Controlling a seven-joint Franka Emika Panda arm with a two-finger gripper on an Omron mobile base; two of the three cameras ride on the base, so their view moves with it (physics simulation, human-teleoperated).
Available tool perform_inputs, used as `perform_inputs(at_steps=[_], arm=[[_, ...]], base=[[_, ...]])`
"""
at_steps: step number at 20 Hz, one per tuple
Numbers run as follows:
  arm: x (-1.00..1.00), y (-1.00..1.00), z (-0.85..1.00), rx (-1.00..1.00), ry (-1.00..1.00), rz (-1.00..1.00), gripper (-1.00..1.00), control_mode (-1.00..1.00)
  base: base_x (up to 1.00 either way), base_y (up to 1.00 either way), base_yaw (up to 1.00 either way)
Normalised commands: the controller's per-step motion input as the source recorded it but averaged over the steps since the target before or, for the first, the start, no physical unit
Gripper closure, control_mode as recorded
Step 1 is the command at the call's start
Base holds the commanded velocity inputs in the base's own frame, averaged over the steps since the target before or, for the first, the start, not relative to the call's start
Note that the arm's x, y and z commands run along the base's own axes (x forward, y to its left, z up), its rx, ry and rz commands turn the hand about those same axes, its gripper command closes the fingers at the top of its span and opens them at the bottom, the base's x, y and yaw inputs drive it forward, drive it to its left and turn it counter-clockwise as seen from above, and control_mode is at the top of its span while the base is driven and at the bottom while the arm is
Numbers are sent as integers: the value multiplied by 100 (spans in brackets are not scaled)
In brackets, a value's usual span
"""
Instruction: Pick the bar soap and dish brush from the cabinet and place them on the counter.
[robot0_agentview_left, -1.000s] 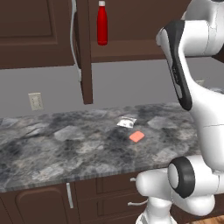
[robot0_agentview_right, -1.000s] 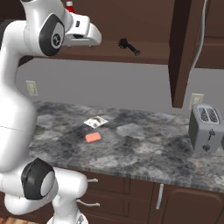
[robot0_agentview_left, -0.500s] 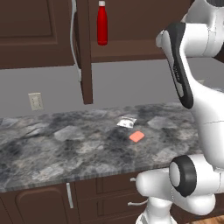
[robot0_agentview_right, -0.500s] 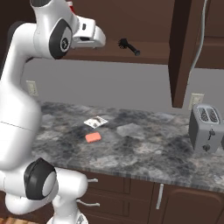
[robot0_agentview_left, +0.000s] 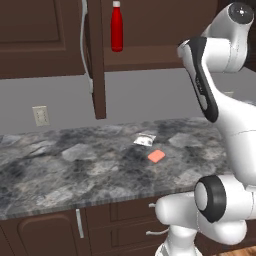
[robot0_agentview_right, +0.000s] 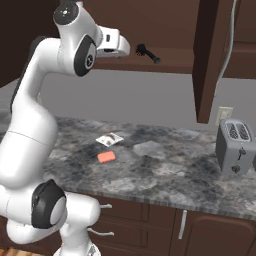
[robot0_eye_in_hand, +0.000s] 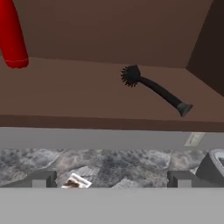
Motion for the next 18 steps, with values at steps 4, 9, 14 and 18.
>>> perform_inputs(at_steps=[4,9,14,18], arm=[[33,-5,29,-12,6,0,-100,-100],[26,-4,27,-7,7,0,-100,-100],[14,-13,2,1,5,0,-100,-100],[4,-13,0,1,0,0,-100,-100]], base=[[0,0,0],[0,0,0],[0,0,0],[0,0,0]])
